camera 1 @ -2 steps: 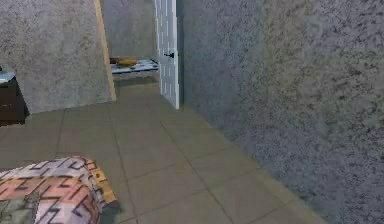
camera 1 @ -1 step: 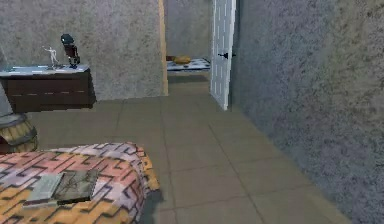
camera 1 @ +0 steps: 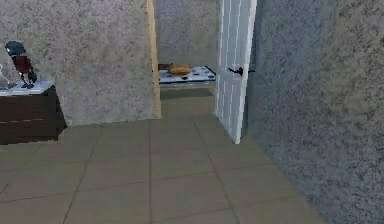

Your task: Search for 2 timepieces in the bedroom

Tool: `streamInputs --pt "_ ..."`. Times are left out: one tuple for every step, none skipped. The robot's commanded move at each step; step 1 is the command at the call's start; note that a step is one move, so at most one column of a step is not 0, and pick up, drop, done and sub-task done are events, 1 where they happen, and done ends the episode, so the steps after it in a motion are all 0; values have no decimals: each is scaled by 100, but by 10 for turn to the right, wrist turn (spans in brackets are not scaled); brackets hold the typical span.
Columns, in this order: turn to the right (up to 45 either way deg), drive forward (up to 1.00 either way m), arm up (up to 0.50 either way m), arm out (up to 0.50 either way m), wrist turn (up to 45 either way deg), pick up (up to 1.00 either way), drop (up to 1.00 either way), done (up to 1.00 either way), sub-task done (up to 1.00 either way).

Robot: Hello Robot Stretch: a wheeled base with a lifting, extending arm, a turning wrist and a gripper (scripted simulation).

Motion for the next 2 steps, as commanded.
streamInputs --pt "0 100 0 0 0 0 0 0 0" --pt "0 100 0 0 0 0 0 0 0"
